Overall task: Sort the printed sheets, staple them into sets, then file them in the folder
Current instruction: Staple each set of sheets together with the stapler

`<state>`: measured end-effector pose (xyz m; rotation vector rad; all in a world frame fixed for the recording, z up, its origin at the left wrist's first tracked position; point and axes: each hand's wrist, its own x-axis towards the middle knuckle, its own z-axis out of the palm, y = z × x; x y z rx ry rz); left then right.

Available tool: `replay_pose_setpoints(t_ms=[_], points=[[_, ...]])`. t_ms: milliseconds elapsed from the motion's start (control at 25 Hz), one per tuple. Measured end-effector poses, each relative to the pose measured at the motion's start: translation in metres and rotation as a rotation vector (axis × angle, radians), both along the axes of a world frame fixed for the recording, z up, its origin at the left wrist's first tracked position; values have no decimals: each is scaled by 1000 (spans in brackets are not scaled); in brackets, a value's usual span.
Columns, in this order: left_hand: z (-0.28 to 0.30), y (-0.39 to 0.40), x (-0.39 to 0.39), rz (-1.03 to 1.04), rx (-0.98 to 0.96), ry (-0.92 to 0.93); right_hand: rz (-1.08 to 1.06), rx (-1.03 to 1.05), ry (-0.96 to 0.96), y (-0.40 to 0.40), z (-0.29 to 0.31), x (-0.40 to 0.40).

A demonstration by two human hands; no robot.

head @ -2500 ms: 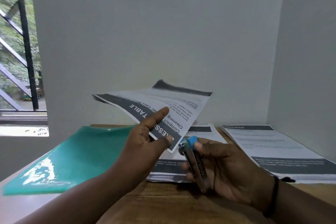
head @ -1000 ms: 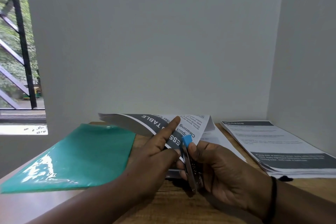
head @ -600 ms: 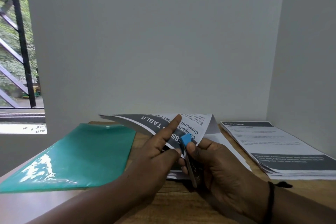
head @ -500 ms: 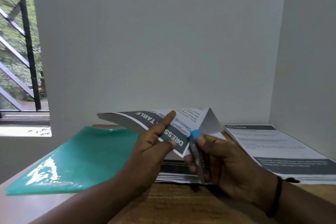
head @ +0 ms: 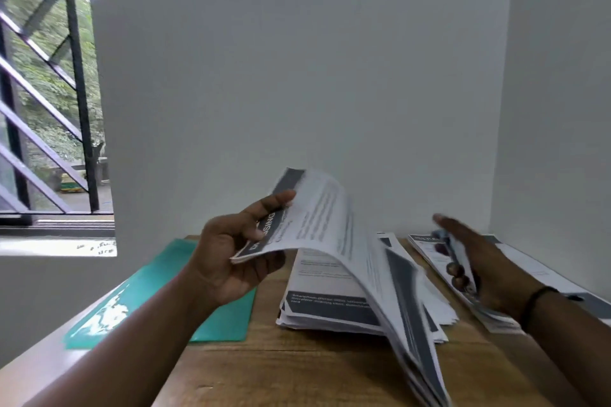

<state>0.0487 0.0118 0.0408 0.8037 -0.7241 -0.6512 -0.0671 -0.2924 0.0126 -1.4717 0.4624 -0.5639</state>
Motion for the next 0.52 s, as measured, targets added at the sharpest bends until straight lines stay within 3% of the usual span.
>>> replay_pose_setpoints(t_ms=[80, 200, 280, 400, 520], points=[[0, 6, 13, -13, 188, -36, 58, -195, 71, 8, -5, -3], [-10, 3, 25, 302, 672, -280, 234, -533, 233, 23, -10, -6], [-22, -3, 28, 462, 791, -371, 275, -726, 388, 29, -12, -2], [-36, -14, 28, 610, 635, -401, 246, -888, 512, 28, -16, 6], [-35, -22, 21, 746, 367, -374, 263, -753, 531, 16, -10, 0]])
